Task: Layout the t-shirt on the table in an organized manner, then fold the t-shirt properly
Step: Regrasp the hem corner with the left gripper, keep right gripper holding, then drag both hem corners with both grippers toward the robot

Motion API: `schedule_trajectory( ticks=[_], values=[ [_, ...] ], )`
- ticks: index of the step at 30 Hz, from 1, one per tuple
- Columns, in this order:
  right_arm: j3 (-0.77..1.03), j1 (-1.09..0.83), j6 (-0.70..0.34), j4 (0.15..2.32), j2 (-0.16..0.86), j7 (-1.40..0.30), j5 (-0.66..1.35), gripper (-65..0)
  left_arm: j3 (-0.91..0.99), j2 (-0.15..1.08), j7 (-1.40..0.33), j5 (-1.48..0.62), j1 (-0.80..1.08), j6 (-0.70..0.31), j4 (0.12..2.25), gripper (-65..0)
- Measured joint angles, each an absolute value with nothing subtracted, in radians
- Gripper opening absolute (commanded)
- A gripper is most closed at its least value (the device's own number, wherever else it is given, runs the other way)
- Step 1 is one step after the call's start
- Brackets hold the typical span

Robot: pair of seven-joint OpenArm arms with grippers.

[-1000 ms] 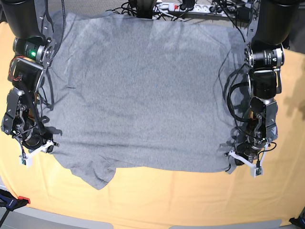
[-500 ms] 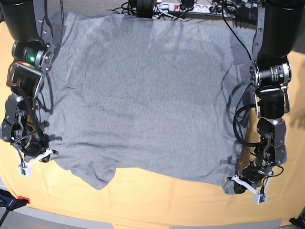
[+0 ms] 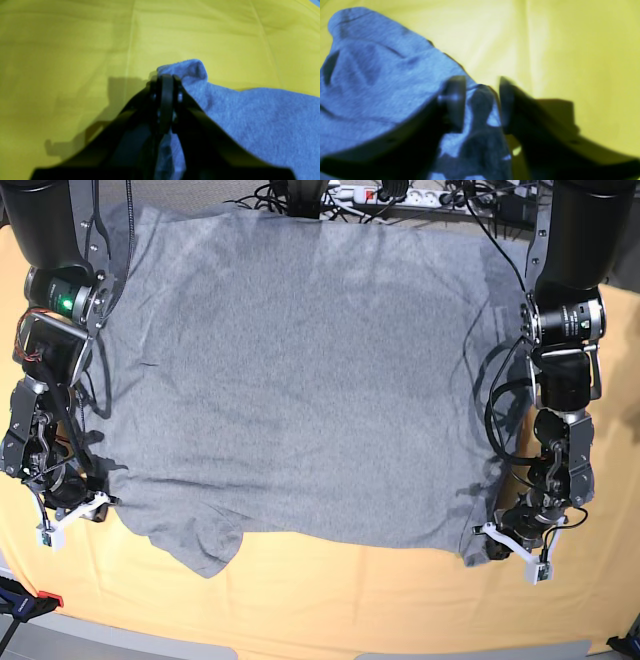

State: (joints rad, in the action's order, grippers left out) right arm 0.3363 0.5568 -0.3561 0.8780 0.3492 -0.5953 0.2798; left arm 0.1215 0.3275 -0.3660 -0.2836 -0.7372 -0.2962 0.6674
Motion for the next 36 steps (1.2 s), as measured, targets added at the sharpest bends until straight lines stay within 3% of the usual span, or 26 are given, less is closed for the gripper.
schedule_trajectory(
  ticks=[10, 13, 16, 28, 36],
  values=[
    [0.337, 0.471, -0.311, 0.878, 0.349, -0.568, 0.311, -32.8, 0.121, 0.346, -0.371, -0.284, -0.737, -0.297, 0.667, -65.0],
    [0.336, 0.459, -0.34, 0.878, 0.348, -0.537, 0.311, -42.5, 0.121, 0.346, -0.371, -0.284, -0.737, -0.297, 0.667, -65.0],
    [0.336, 0.461, -0.383, 0.878, 0.349, -0.53, 0.307, -64.8, 0.121, 0.346, -0.371, -0.291, -0.737, -0.297, 0.667, -65.0],
    [0.336, 0.506, -0.408, 0.878, 0.347, -0.448, 0.241, -65.0, 0.121, 0.345, -0.374, -0.315, -0.746, -0.297, 0.667, -65.0],
    [0.336, 0.59, -0.348, 0.878, 0.347, -0.456, 0.197, -65.0, 0.121, 0.344, -0.379, -0.316, -0.812, -0.297, 0.667, -65.0]
  ],
)
